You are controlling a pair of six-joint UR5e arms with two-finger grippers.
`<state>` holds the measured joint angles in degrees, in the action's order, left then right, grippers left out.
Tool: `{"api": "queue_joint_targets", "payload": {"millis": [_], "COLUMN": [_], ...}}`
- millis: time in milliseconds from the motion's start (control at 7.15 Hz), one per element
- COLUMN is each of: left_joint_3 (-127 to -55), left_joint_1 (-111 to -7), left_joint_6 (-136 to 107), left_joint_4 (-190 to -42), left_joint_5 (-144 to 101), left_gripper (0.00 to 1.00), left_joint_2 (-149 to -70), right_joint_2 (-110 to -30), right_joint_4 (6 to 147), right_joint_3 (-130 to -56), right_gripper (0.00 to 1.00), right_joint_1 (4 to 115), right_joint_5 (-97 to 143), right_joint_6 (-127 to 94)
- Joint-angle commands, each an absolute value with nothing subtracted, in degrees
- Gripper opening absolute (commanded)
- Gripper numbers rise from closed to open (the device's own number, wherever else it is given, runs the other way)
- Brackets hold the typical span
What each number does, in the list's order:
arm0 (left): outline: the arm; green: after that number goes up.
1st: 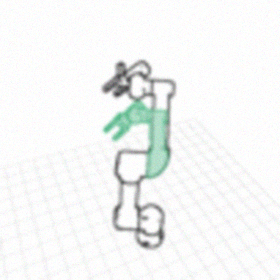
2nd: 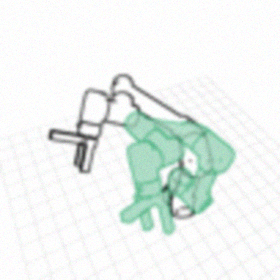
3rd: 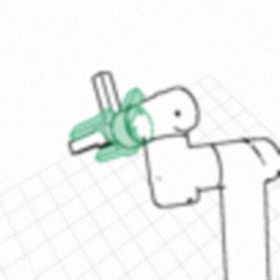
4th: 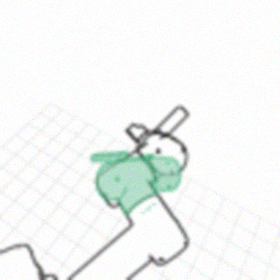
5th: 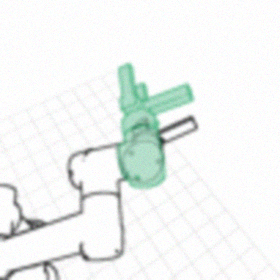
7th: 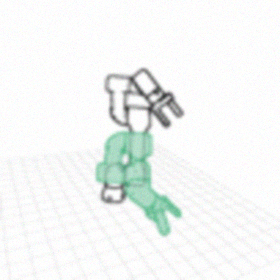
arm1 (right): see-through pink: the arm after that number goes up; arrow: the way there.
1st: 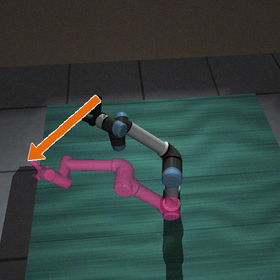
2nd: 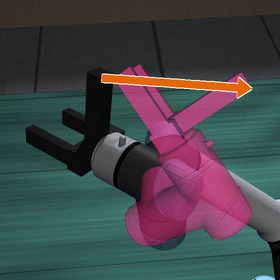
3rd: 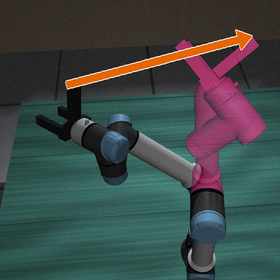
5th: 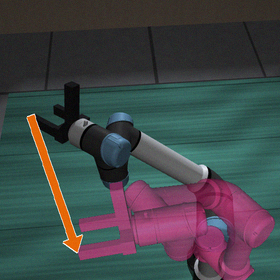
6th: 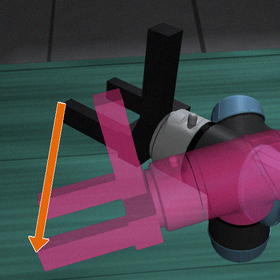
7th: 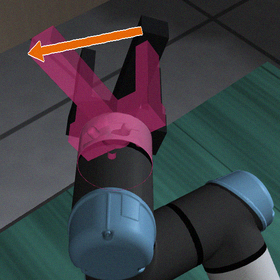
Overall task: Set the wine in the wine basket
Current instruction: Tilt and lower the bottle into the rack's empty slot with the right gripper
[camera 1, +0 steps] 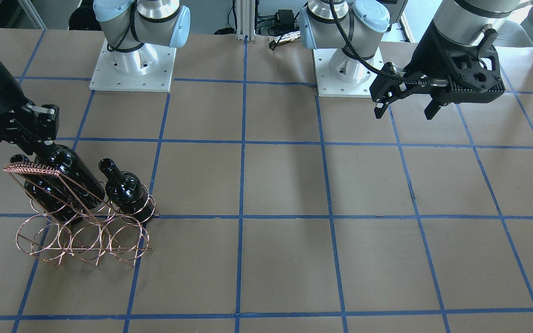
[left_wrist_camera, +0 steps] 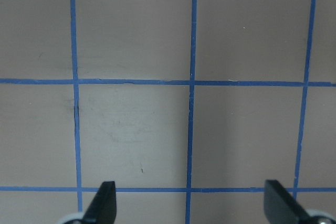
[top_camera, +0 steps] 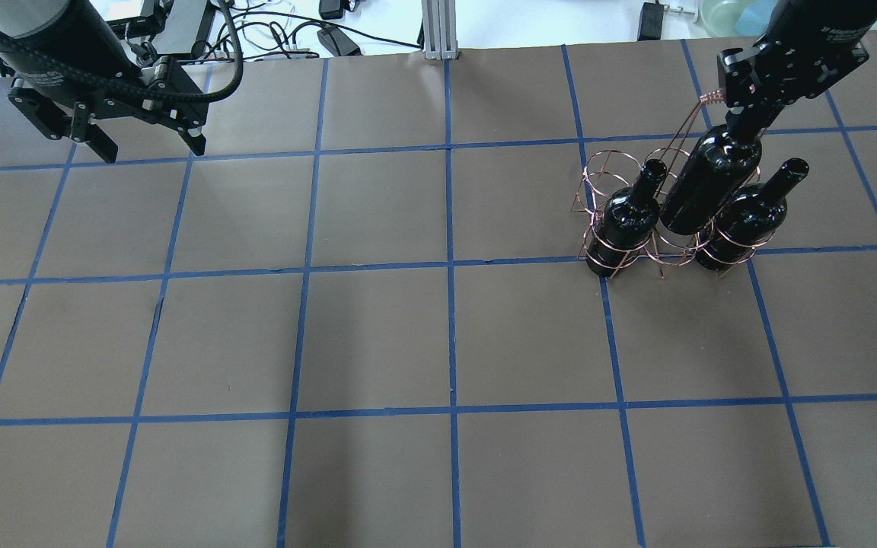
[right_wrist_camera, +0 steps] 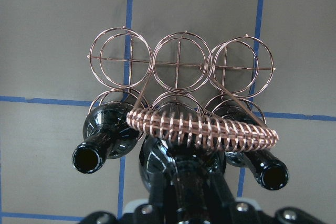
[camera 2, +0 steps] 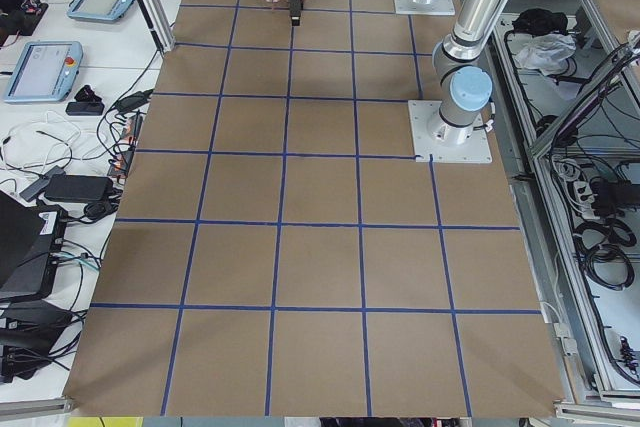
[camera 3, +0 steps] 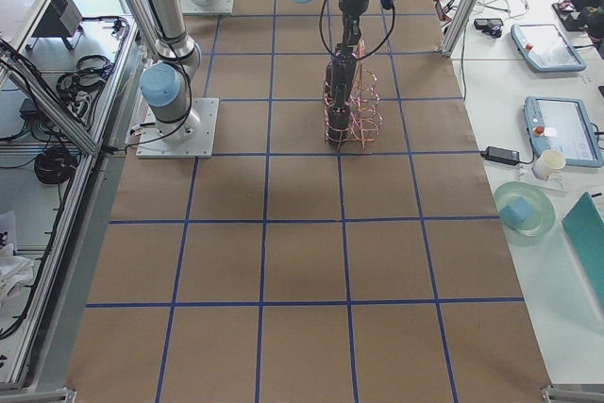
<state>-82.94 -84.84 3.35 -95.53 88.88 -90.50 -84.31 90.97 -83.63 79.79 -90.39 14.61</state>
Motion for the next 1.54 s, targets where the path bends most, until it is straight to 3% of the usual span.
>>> {"api": "queue_joint_targets", "payload": {"millis": [0,1399], "left_joint_3": [-82.97,-83.67], "left_joint_1": [-84.55,-84.46], "left_joint_6": [3.43,3.43], "left_joint_4": [-95.54,-95.54], "left_joint_5": [88.94,88.95], "left_gripper": [1.00,1.00], "left_joint_2": [-90.61,-90.53], "right_joint_2": [-84.20,-81.75], "right_joint_4": [91.23,94.39], "right_joint_3": [-84.02,-88.33], "right_gripper": [0.00,0.00], "right_joint_1": [79.80,79.89], "right_joint_5": [-90.88,-90.97], "right_joint_6": [14.77,14.50]}}
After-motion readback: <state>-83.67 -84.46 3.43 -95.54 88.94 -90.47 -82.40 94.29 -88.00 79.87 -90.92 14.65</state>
